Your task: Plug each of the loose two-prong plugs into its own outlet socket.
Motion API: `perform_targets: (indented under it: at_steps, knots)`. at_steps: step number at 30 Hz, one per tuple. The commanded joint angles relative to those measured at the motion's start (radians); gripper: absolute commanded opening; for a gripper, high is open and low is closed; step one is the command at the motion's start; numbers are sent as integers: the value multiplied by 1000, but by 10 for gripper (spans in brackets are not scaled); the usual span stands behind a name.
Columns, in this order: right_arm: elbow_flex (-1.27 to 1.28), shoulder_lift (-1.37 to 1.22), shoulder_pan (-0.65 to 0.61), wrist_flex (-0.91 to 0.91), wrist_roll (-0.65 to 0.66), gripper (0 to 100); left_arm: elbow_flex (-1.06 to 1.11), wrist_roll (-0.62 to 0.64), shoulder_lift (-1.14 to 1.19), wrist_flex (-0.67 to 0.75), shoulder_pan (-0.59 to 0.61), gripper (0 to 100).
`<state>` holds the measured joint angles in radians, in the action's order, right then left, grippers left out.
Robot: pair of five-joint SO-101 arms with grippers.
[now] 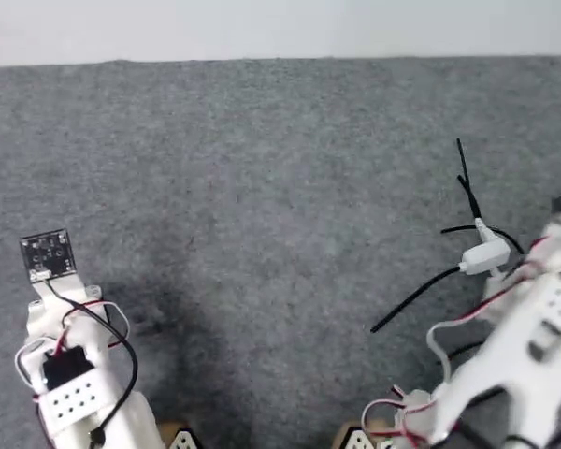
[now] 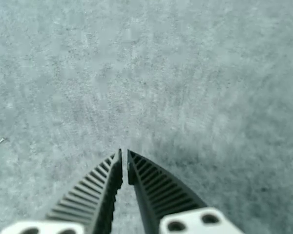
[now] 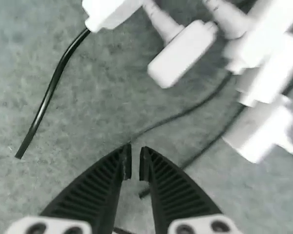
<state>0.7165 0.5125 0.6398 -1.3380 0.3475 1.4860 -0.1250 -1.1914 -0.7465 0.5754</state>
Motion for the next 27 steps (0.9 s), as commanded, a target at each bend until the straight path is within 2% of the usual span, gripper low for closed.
perform_targets:
  at_steps: [1, 4, 9, 12, 17, 24, 27]
  knots:
    - [196, 102, -84, 127, 9, 24, 51, -12, -158, -43, -37, 13]
    - [302, 131, -183, 143, 8, 24, 91, -12, -288, -132, -78, 13]
    - [405, 136, -286, 139, 5, 24, 193, -11, -523, -199, -87, 13]
    - [446, 140, -325, 145, -9, 21, 196, -9, -635, -316, -89, 13]
    - [454, 140, -343, 166, -95, 18, 196, -8, -623, -368, -89, 13]
    - [465, 131, -335, 189, -98, 18, 196, -8, -626, -368, -84, 13]
    - [540, 131, -328, 292, -95, 18, 196, -8, -626, -368, -84, 13]
